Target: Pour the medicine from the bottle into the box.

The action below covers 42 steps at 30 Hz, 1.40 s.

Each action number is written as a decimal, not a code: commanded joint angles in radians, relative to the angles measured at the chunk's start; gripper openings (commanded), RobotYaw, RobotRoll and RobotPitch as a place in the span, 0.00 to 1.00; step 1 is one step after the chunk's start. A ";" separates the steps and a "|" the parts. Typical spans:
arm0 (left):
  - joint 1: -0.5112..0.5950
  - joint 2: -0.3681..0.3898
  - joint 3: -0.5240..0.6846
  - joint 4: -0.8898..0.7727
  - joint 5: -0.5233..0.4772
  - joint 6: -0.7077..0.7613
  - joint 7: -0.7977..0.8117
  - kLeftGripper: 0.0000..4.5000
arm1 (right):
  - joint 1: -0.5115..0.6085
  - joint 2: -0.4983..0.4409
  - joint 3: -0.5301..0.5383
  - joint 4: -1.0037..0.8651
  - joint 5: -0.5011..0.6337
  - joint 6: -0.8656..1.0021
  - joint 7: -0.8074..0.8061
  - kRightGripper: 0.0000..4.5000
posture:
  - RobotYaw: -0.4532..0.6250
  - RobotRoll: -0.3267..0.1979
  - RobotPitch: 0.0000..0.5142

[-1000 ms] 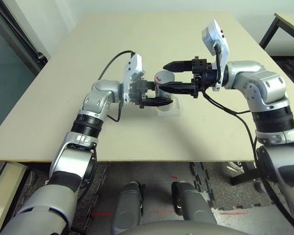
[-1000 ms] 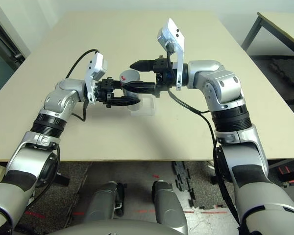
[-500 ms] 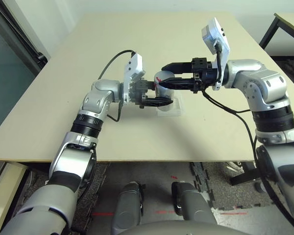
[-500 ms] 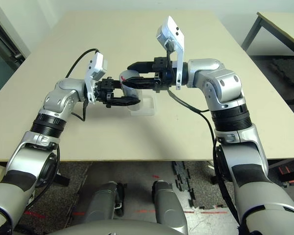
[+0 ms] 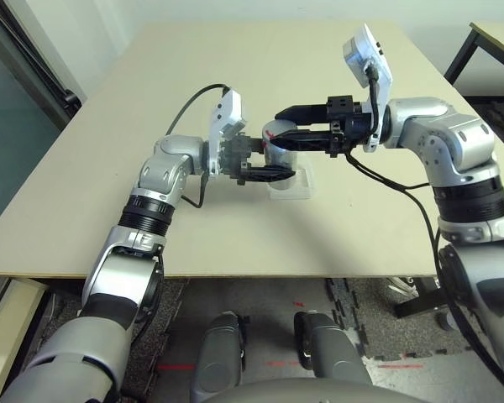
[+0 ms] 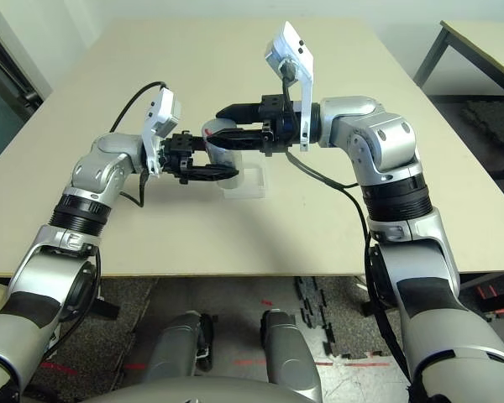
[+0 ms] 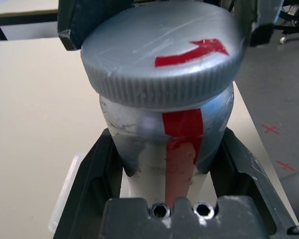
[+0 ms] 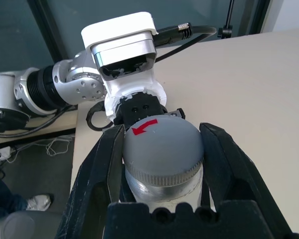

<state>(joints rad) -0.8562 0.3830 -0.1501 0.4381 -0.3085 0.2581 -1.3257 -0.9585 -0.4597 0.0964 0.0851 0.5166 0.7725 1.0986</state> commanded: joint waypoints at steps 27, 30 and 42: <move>0.023 0.003 -0.022 -0.001 0.026 0.020 0.007 0.59 | -0.014 0.007 -0.100 0.240 -0.132 -0.243 -0.227 0.56 | 0.40 0.62 0.18; 0.028 0.009 -0.019 -0.009 0.024 0.024 0.009 0.59 | 0.013 0.022 -0.119 0.274 -0.146 -0.273 -0.280 0.56 | 0.40 0.62 0.18; 0.014 0.017 0.007 0.008 0.018 0.021 0.041 0.59 | 0.169 0.069 -0.175 0.348 -0.191 -0.372 -0.440 0.56 | 0.41 0.62 0.18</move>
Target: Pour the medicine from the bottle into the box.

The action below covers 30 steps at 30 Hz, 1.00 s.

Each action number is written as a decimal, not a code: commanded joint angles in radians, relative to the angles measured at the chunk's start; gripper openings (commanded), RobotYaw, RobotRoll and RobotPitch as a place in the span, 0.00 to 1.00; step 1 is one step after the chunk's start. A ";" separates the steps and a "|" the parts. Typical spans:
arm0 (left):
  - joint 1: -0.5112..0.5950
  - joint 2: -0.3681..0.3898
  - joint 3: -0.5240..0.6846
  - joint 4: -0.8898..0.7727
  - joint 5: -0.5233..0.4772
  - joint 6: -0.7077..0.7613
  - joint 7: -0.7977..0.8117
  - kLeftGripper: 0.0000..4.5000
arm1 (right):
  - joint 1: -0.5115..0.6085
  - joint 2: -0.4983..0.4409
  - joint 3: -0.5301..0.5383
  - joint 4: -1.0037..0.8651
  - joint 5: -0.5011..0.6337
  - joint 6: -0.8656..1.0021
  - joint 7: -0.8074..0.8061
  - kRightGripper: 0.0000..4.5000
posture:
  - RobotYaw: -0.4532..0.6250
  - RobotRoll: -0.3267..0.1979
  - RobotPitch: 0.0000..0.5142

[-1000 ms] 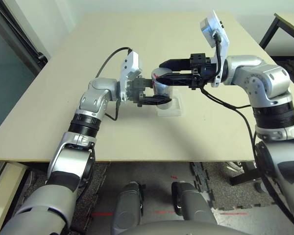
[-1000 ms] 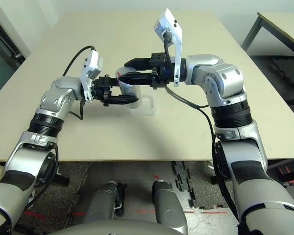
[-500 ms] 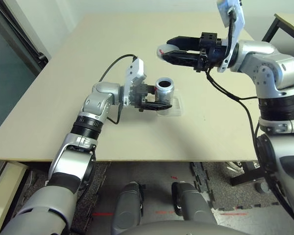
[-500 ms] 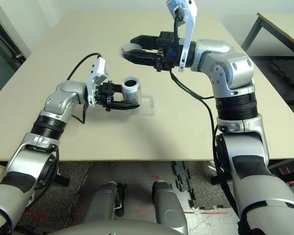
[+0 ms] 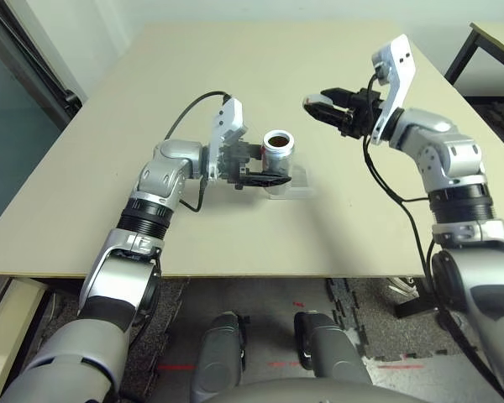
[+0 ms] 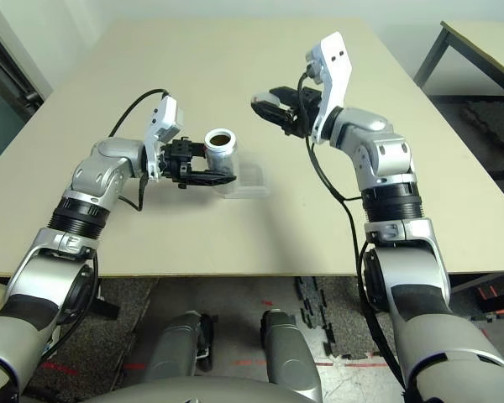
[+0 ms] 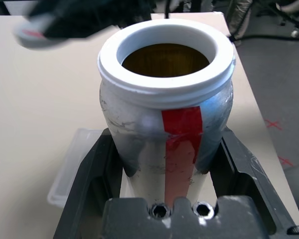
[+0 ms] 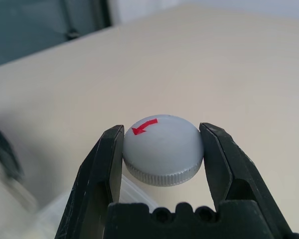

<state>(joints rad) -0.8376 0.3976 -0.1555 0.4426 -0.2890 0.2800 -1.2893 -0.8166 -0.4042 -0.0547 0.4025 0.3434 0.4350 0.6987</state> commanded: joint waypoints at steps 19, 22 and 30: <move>-0.001 -0.005 0.033 0.006 -0.004 -0.006 0.038 0.59 | 0.141 0.093 -0.097 0.305 -0.122 -0.341 -0.295 0.56 | 0.43 0.62 0.18; 0.001 -0.006 0.036 0.004 -0.004 -0.005 0.043 0.59 | 0.148 0.098 -0.089 0.325 -0.137 -0.375 -0.306 0.56 | 0.43 0.62 0.18; 0.005 -0.006 0.042 0.001 -0.007 -0.005 0.054 0.59 | 0.132 0.127 -0.104 0.386 -0.152 -0.422 -0.388 0.56 | 0.43 0.62 0.17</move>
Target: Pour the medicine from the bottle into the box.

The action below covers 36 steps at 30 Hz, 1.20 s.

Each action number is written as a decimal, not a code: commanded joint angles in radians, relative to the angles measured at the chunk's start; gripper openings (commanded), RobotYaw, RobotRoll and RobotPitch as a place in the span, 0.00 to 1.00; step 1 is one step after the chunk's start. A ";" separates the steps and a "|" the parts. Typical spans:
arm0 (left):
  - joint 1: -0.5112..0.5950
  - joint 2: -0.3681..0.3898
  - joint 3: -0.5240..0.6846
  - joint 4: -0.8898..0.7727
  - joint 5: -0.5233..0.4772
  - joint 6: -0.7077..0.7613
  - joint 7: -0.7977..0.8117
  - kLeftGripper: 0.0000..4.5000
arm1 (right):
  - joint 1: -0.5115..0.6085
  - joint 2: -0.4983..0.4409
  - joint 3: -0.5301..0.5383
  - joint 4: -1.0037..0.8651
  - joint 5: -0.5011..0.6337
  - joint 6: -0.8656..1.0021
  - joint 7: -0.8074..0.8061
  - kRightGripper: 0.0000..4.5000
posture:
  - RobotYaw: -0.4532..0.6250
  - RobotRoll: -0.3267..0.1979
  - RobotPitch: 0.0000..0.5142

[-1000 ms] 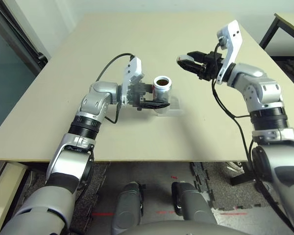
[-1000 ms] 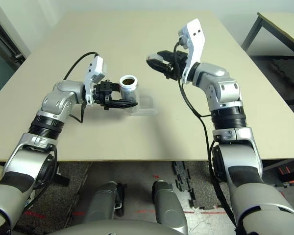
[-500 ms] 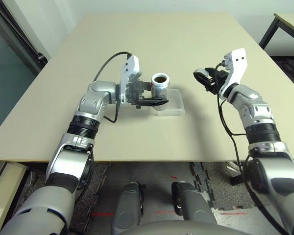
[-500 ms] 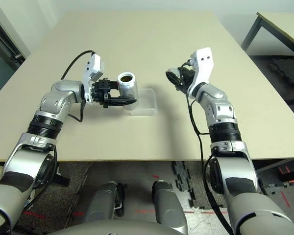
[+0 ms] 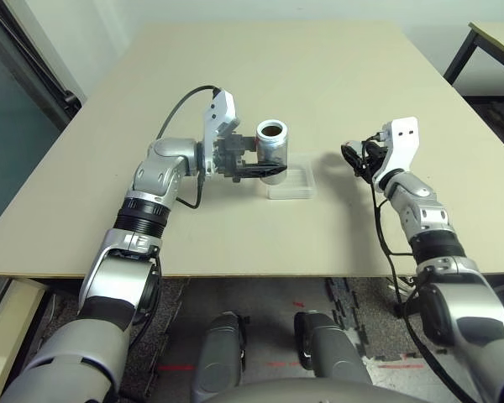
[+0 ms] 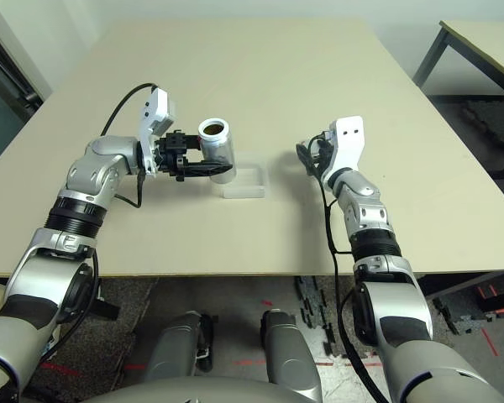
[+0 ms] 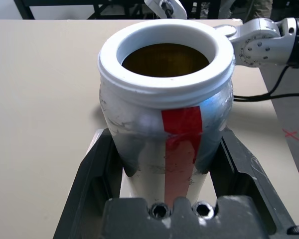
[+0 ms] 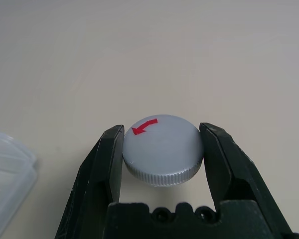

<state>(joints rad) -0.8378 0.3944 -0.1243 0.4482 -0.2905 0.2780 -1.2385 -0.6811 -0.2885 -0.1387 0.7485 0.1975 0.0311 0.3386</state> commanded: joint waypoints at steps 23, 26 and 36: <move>-0.004 -0.012 0.016 0.006 -0.002 -0.009 0.010 0.59 | -0.022 0.074 -0.032 0.165 -0.027 -0.089 -0.141 0.64 | 0.44 0.62 0.16; -0.005 -0.011 0.017 0.005 -0.002 -0.008 0.012 0.59 | -0.028 0.074 -0.033 0.174 -0.027 -0.084 -0.136 0.86 | 0.44 0.62 0.16; -0.021 -0.011 0.041 0.024 -0.002 -0.023 0.048 0.59 | -0.021 0.073 -0.029 0.088 -0.012 -0.032 -0.101 1.00 | 0.44 0.62 0.15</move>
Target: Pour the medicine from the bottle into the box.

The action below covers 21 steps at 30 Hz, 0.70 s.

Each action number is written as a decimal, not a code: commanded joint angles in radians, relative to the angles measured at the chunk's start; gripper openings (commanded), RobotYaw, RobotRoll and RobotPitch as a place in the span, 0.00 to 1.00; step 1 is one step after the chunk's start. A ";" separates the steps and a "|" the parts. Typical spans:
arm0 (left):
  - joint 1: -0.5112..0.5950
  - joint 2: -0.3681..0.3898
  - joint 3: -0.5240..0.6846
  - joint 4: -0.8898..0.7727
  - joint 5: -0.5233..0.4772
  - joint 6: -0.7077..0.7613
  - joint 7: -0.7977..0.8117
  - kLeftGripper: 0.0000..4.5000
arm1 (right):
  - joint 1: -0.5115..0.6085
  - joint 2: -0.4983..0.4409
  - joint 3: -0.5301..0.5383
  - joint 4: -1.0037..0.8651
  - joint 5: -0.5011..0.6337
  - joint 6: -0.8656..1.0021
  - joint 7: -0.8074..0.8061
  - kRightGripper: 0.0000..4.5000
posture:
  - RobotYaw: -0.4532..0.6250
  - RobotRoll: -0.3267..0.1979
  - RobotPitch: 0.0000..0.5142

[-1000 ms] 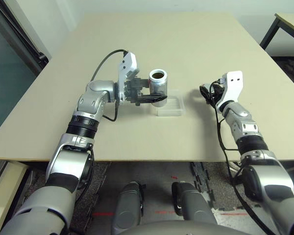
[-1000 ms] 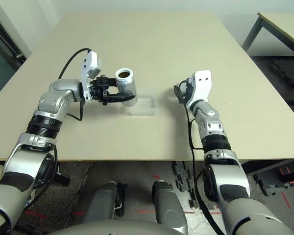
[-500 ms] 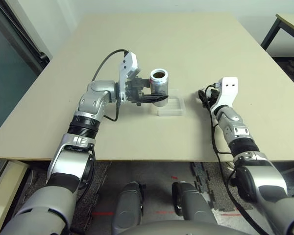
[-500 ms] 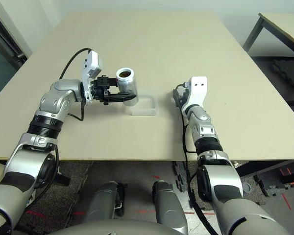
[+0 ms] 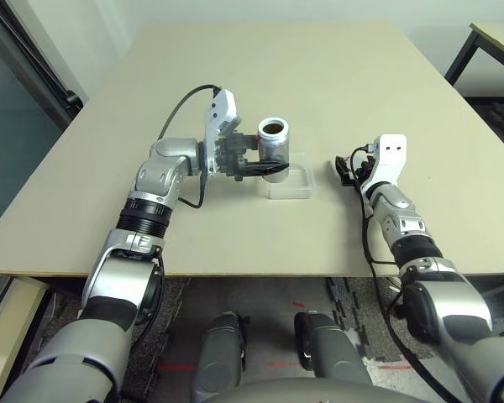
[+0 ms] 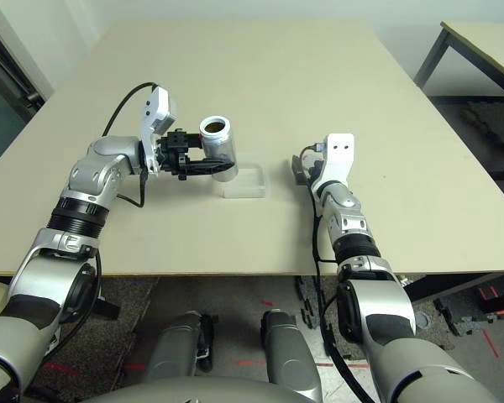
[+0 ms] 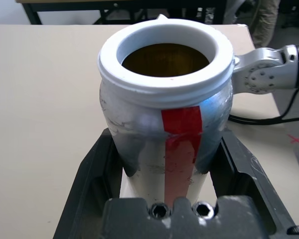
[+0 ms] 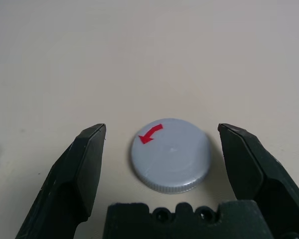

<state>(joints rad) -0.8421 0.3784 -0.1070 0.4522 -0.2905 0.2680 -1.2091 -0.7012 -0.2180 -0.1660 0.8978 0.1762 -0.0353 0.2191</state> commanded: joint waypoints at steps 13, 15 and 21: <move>-0.101 0.050 0.072 0.202 0.066 -0.155 0.120 0.59 | 0.183 -0.141 0.084 -0.729 0.101 0.500 0.261 1.00 | 0.43 0.62 0.15; -0.125 0.056 0.072 0.260 0.092 -0.207 0.143 0.59 | 0.198 -0.177 0.095 -0.790 0.121 0.559 0.308 1.00 | 0.42 0.62 0.15; -0.185 0.078 0.061 0.440 0.170 -0.344 0.210 0.59 | 0.196 -0.293 0.127 -0.880 0.167 0.637 0.479 1.00 | 0.41 0.62 0.16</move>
<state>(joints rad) -1.0150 0.4441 -0.0397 0.8491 -0.1543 -0.0365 -1.0151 -0.5048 -0.4943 -0.0507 0.0411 0.3291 0.5820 0.6603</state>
